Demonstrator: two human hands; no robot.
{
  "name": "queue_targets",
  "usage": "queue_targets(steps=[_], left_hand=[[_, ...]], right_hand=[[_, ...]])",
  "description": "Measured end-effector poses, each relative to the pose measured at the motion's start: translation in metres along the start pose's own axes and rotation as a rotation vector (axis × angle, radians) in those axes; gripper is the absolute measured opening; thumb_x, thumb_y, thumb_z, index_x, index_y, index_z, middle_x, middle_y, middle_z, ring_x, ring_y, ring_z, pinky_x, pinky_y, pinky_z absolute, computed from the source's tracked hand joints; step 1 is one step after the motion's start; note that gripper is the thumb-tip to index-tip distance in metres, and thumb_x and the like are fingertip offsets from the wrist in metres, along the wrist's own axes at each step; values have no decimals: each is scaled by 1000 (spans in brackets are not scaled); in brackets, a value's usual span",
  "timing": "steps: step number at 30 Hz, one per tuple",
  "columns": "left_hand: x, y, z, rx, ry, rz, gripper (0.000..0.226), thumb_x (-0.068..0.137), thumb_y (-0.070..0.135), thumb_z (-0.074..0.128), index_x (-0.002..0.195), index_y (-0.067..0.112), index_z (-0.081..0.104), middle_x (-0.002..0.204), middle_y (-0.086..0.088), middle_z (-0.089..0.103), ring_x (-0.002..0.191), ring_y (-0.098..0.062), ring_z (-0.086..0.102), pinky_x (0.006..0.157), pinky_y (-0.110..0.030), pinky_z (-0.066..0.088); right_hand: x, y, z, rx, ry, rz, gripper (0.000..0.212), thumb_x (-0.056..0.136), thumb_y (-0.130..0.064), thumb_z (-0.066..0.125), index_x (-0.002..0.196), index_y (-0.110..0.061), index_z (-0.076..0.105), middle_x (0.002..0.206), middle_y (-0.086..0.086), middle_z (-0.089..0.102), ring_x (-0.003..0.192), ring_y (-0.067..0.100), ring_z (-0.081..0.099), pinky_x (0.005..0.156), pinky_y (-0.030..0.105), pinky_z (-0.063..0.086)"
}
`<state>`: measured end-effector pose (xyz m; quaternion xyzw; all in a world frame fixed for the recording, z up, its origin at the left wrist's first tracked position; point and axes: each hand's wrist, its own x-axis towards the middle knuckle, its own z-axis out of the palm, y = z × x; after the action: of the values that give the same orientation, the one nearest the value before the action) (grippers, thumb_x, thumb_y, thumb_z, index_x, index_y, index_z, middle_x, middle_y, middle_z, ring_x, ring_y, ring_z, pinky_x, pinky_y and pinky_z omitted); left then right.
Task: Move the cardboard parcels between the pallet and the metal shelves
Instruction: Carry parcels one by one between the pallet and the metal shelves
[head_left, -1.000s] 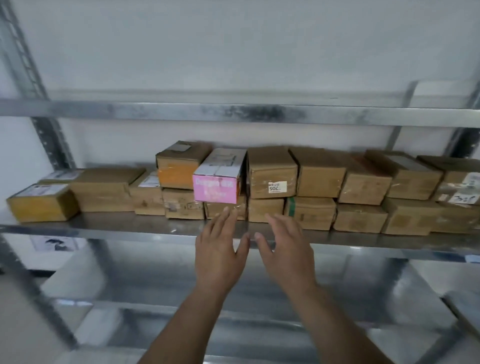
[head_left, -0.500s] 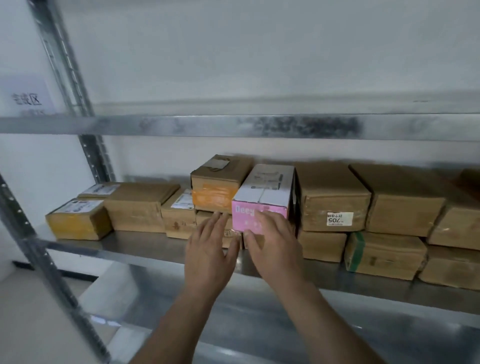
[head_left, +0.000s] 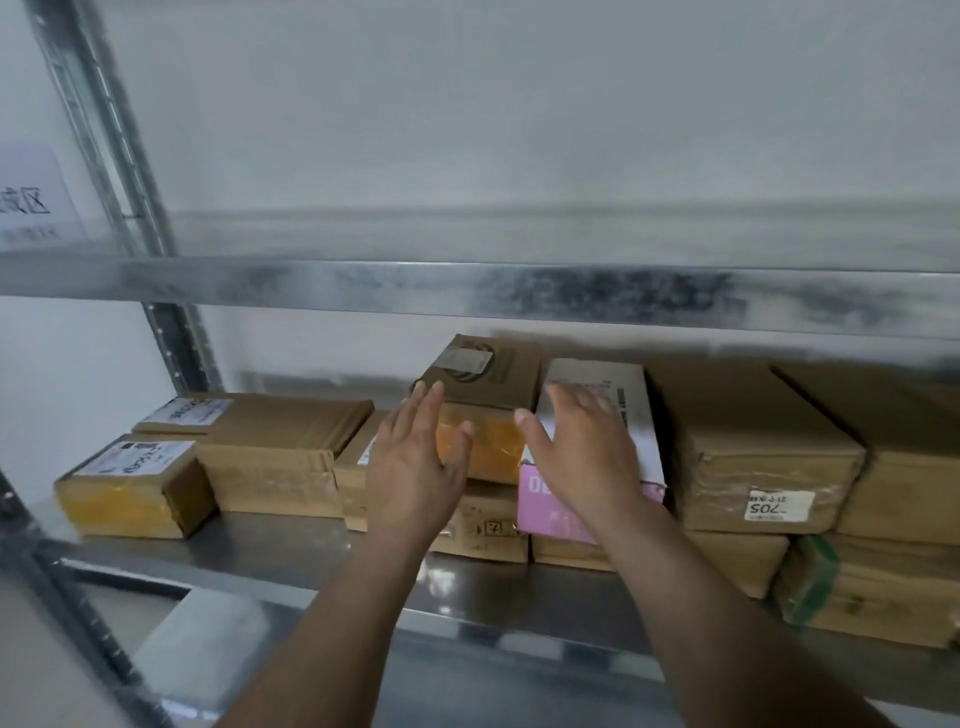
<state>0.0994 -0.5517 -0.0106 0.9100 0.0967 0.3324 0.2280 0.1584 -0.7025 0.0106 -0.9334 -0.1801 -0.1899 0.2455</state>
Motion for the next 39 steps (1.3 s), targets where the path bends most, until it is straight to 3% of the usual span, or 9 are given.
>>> queue_targets(steps=[7, 12, 18, 20, 25, 28, 33, 37, 39], left_hand=[[54, -33, -3, -192, -204, -141, 62, 97, 48, 33, 149, 16, 21, 155, -7, 25, 141, -26, 24, 111, -38, 23], [73, -52, -1, -341, -378, -263, 53, 99, 49, 28, 138, 17, 41, 137, -15, 50, 125, -31, 46, 100, -38, 36], [86, -74, -10, -365, -279, -317, 57, 96, 55, 24, 124, 13, 50, 119, -16, 60, 109, -33, 55, 82, -36, 38], [86, -87, -17, -371, -218, -333, 55, 95, 57, 27, 120, 14, 51, 116, -10, 60, 100, -26, 55, 78, -33, 39], [81, -113, -28, -341, -304, -356, 41, 93, 46, 46, 123, 19, 53, 118, -5, 61, 94, -18, 52, 77, -29, 39], [78, -119, -31, -406, -356, -365, 46, 93, 39, 50, 134, 19, 46, 130, -5, 55, 111, -23, 54, 87, -30, 41], [75, -129, -35, -549, -489, -428, 59, 93, 36, 53, 145, 23, 31, 145, -6, 42, 126, -28, 44, 106, -44, 36], [69, -137, -42, -618, -551, -377, 55, 92, 29, 55, 143, 28, 33, 129, -2, 54, 92, -14, 58, 84, -33, 48], [67, -142, -42, -657, -586, -384, 64, 91, 27, 56, 146, 34, 24, 127, -1, 55, 104, -21, 58, 95, -41, 47]], right_hand=[[33, -26, 15, -124, -79, 174, 40, 93, -53, 39, 110, -19, 53, 106, 10, 62, 103, 28, 52, 84, 41, 47], [45, -42, 36, -187, -131, 281, 34, 94, -49, 37, 101, -19, 52, 98, 11, 57, 85, 24, 45, 71, 37, 40], [43, -72, 50, -22, -56, 322, 31, 97, -38, 37, 105, -14, 55, 91, 5, 56, 85, 25, 53, 70, 36, 43], [41, -82, 56, 29, -27, 330, 30, 97, -37, 38, 110, -14, 53, 99, 8, 57, 91, 27, 56, 76, 37, 46], [27, -90, 72, 124, 11, 425, 40, 96, -33, 44, 129, -11, 47, 127, 14, 45, 98, 27, 55, 83, 35, 46], [24, -92, 75, 238, -9, 504, 44, 95, -33, 45, 133, -11, 44, 126, 13, 49, 98, 26, 55, 84, 35, 47], [14, -93, 73, 389, -113, 632, 53, 95, -37, 44, 141, -14, 35, 134, 12, 47, 119, 30, 47, 91, 35, 40], [4, -95, 71, 575, -131, 616, 55, 89, -30, 48, 142, -27, 35, 140, 7, 42, 125, 29, 43, 104, 47, 39], [-1, -98, 71, 628, -135, 585, 55, 88, -22, 47, 142, -28, 36, 139, 3, 44, 120, 25, 47, 101, 45, 42]])
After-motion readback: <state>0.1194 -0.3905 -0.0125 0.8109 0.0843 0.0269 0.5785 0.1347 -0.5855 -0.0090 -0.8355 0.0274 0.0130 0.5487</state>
